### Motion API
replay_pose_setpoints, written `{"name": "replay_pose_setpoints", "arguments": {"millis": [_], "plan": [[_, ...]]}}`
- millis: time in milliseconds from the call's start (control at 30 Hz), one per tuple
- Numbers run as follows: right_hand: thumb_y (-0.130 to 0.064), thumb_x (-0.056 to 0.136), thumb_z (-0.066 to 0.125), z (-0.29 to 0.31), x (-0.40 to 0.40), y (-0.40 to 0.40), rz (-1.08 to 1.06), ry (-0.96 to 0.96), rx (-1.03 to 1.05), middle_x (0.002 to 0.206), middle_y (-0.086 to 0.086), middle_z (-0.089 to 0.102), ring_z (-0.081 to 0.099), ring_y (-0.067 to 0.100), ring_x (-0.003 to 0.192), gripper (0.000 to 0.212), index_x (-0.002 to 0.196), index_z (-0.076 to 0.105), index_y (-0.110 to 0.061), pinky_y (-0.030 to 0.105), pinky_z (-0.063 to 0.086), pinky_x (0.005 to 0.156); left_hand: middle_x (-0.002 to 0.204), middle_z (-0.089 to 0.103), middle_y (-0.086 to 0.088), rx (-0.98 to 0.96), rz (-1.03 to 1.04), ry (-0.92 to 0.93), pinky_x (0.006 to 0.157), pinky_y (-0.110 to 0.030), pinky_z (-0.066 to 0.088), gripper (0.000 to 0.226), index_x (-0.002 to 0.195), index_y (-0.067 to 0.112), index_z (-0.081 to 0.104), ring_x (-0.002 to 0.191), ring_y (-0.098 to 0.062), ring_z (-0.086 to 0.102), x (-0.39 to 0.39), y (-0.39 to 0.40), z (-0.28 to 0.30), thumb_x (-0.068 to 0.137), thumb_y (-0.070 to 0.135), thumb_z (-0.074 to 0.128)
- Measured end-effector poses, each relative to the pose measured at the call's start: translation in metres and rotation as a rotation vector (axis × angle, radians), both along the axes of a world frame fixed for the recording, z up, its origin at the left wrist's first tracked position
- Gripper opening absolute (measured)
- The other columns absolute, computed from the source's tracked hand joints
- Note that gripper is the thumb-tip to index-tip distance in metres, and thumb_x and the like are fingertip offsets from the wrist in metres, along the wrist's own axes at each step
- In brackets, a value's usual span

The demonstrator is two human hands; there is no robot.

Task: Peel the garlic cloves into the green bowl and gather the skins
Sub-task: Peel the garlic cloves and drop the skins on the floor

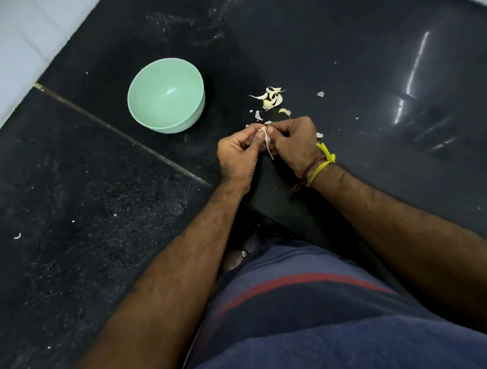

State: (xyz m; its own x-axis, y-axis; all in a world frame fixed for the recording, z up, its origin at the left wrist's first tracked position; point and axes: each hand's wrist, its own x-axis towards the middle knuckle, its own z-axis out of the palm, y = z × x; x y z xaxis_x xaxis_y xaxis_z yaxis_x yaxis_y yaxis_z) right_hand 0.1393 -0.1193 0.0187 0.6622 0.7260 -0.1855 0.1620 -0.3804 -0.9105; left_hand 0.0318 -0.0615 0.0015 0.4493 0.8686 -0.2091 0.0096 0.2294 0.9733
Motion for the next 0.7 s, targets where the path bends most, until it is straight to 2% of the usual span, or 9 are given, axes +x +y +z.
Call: {"name": "replay_pose_setpoints", "arguments": {"millis": [67, 133, 200, 300, 433, 567, 700], "plan": [[-0.017, 0.09, 0.061, 0.003, 0.0, 0.0, 0.017, 0.015, 0.002, 0.065, 0.009, 0.07, 0.055, 0.006, 0.057, 0.019, 0.086, 0.079, -0.011, 0.029, 0.051, 0.058, 0.093, 0.077, -0.011, 0.032, -0.02, 0.021, 0.086, -0.037, 0.06, 0.018, 0.11, -0.001, 0.072, 0.084, -0.018, 0.072, 0.0, 0.001, -0.002, 0.094, -0.002, 0.064], [-0.011, 0.093, 0.061, 0.004, 0.002, 0.001, 0.016, 0.127, 0.021, 0.063, 0.006, 0.069, 0.057, 0.003, 0.05, 0.018, 0.091, 0.078, -0.006, 0.025, 0.05, 0.053, 0.095, 0.077, -0.013, 0.028, -0.028, 0.012, 0.087, -0.04, 0.06, 0.019, 0.111, -0.004, 0.072, 0.085, -0.019, 0.072, 0.0, 0.003, -0.002, 0.094, -0.001, 0.065], [-0.008, 0.095, 0.06, 0.005, 0.004, 0.002, 0.03, 0.205, 0.026, 0.065, 0.009, 0.07, 0.061, 0.008, 0.05, 0.017, 0.093, 0.077, -0.004, 0.026, 0.052, 0.053, 0.09, 0.077, -0.007, -0.004, 0.0, 0.004, 0.078, -0.031, 0.061, 0.02, 0.112, -0.005, 0.07, 0.081, -0.014, 0.073, 0.0, 0.003, 0.001, 0.093, -0.004, 0.066], [-0.007, 0.095, 0.062, 0.005, 0.01, 0.003, 0.026, 0.3, 0.058, 0.072, 0.019, 0.071, 0.065, 0.024, 0.059, 0.016, 0.085, 0.075, -0.01, 0.031, 0.056, 0.057, 0.088, 0.076, -0.004, -0.048, 0.021, 0.004, 0.071, -0.022, 0.059, 0.022, 0.115, -0.007, 0.068, 0.079, -0.01, 0.073, 0.0, 0.003, 0.005, 0.093, -0.004, 0.065], [-0.002, 0.095, 0.061, 0.013, 0.015, -0.002, 0.005, 0.44, 0.115, 0.062, 0.01, 0.064, 0.061, 0.011, 0.048, 0.012, 0.086, 0.07, -0.003, 0.023, 0.054, 0.051, 0.087, 0.076, -0.005, -0.09, 0.023, 0.029, 0.074, -0.023, 0.06, 0.019, 0.114, -0.003, 0.069, 0.079, -0.01, 0.072, 0.001, 0.006, 0.008, 0.096, -0.001, 0.062], [-0.002, 0.095, 0.061, 0.016, 0.015, -0.005, -0.006, 0.497, 0.138, 0.062, 0.009, 0.063, 0.06, 0.01, 0.048, 0.016, 0.082, 0.069, -0.007, 0.022, 0.053, 0.048, 0.084, 0.073, -0.01, -0.077, 0.031, 0.055, 0.071, -0.025, 0.061, 0.018, 0.112, -0.006, 0.067, 0.074, -0.013, 0.069, 0.005, 0.007, 0.012, 0.096, 0.002, 0.065], [-0.002, 0.095, 0.061, 0.021, 0.014, -0.005, -0.017, 0.487, 0.148, 0.068, 0.011, 0.065, 0.061, 0.011, 0.051, 0.015, 0.084, 0.069, -0.007, 0.022, 0.053, 0.049, 0.082, 0.072, -0.006, -0.021, 0.027, 0.084, 0.073, -0.031, 0.062, 0.02, 0.114, -0.001, 0.071, 0.07, -0.012, 0.069, 0.014, 0.012, 0.018, 0.094, 0.004, 0.068]]}}
